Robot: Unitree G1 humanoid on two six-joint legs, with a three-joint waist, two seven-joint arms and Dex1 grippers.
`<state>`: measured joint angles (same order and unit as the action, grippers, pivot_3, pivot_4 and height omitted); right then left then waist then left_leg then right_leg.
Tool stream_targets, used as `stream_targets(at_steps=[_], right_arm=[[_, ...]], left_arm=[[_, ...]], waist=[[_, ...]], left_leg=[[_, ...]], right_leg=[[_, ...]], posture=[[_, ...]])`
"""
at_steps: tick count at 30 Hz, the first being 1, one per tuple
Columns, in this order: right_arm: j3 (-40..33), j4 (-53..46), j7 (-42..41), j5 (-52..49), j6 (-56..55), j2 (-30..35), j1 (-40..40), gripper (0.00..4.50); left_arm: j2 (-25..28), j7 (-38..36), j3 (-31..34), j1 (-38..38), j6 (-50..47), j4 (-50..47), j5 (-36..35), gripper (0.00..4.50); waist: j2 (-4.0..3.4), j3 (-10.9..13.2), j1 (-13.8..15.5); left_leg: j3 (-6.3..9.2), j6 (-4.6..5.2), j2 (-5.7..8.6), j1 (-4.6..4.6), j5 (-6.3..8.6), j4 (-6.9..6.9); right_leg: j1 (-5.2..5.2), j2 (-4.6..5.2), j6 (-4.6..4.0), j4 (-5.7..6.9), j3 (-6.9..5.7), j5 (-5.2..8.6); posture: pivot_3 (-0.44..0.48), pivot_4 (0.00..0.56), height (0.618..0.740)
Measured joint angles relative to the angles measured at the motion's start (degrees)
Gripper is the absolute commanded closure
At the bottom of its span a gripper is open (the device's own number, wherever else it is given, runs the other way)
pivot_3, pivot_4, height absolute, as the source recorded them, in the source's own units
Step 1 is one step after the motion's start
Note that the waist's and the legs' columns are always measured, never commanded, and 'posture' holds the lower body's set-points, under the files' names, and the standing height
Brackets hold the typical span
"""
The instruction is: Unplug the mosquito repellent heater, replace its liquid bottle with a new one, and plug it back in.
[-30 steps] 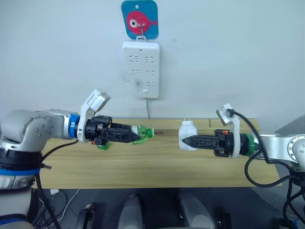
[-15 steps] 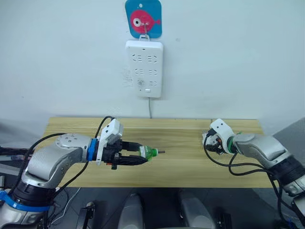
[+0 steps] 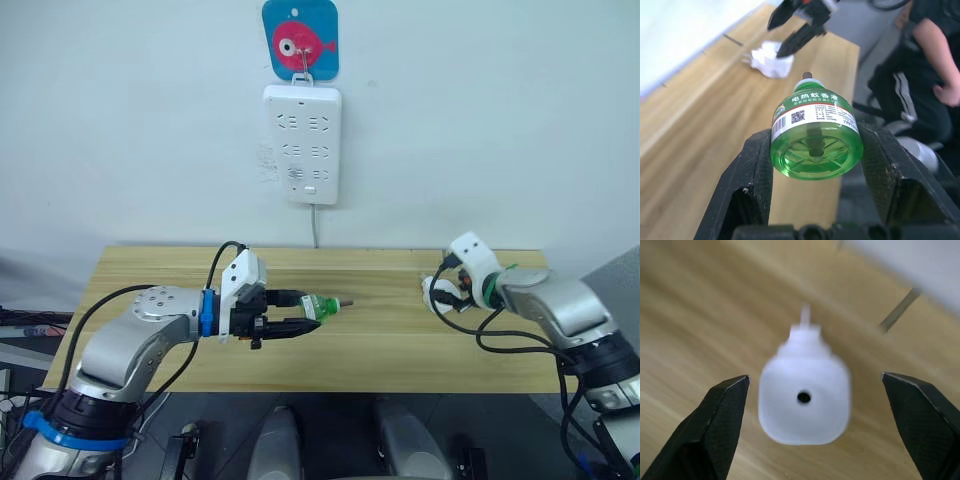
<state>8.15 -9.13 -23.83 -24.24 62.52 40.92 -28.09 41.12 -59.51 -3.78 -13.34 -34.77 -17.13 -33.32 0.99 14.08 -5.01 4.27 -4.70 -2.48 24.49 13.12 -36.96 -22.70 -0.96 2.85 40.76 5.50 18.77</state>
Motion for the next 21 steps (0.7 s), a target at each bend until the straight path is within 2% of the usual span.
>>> stream_targets(at_steps=[3,4,6,8,9,11,15,21], right_arm=[[-12.74,-10.51,-0.21,-10.96,7.09,-8.71,1.89,0.0],[-14.7,-13.17,0.07,-14.21,8.18,-11.52,2.61,0.0],[-21.71,-18.3,2.83,-20.57,6.54,-21.53,5.94,0.0],[-25.47,-21.42,6.79,-26.08,4.57,-29.72,9.12,0.0],[-25.82,-21.95,7.52,-26.94,4.42,-30.58,9.58,0.0],[-29.52,-21.97,13.4,-35.34,5.38,-34.66,10.09,0.0],[-28.46,-20.65,22.67,-43.64,5.23,-40.66,10.44,0.0],[-25.0,-17.27,31.59,-47.76,2.22,-42.77,9.03,0.0]], left_arm=[[-6.53,4.23,1.86,0.19,7.03,1.38,2.49,2.25],[-8.12,5.4,1.94,0.12,9.43,1.77,3.48,2.25],[-11.81,8.64,2.05,-0.22,14.47,2.66,6.34,2.25],[-15.49,11.92,2.03,-1.27,18.63,4.04,8.66,2.25],[-15.95,12.48,2.01,-1.41,19.33,4.27,9.04,2.25],[-17.63,14.09,1.94,-1.74,22.84,4.81,11.18,2.25],[-20.03,14.76,0.38,-1.82,27.19,5.13,13.37,2.25],[-21.29,15.08,-1.79,-2.66,29.99,5.64,14.92,2.25]], waist=[[0.0,0.0,0.01],[0.0,0.0,0.01],[0.01,-0.02,0.03],[0.0,-0.02,0.05],[0.0,-0.02,0.03],[0.0,-0.02,-0.16],[-0.01,-0.03,-0.75],[-0.02,-0.03,-1.53]], left_leg=[[0.06,0.0,-0.05,-0.06,0.0,0.01],[0.09,0.0,-0.06,-0.06,0.0,0.01],[0.13,0.0,-0.03,-0.06,0.0,0.02],[0.11,-0.01,0.02,-0.05,-0.01,-0.02],[0.08,-0.01,0.03,-0.05,-0.01,-0.03],[-0.01,-0.02,0.12,-0.14,-0.02,-0.08],[-0.01,-0.01,0.05,-0.35,-0.02,-0.01],[0.0,-0.01,0.06,-0.35,-0.02,0.0]], right_leg=[[0.07,-0.04,-0.01,0.03,-0.06,0.0],[0.08,-0.05,-0.01,0.04,-0.09,0.0],[0.13,-0.03,-0.01,0.02,-0.11,0.0],[0.14,0.02,-0.01,0.02,-0.08,0.0],[0.14,0.05,0.0,0.03,-0.05,-0.01],[0.24,0.12,0.04,0.02,0.05,-0.03],[0.33,-0.01,0.03,0.11,0.05,-0.02],[0.34,-0.02,0.04,0.1,0.05,-0.02]], posture=[[-0.135,0.229,0.725],[-0.139,0.227,0.725],[-0.144,0.225,0.725],[-0.144,0.225,0.725],[-0.148,0.222,0.725],[-0.149,0.22,0.725],[-0.152,0.221,0.725],[-0.147,0.213,0.725]])
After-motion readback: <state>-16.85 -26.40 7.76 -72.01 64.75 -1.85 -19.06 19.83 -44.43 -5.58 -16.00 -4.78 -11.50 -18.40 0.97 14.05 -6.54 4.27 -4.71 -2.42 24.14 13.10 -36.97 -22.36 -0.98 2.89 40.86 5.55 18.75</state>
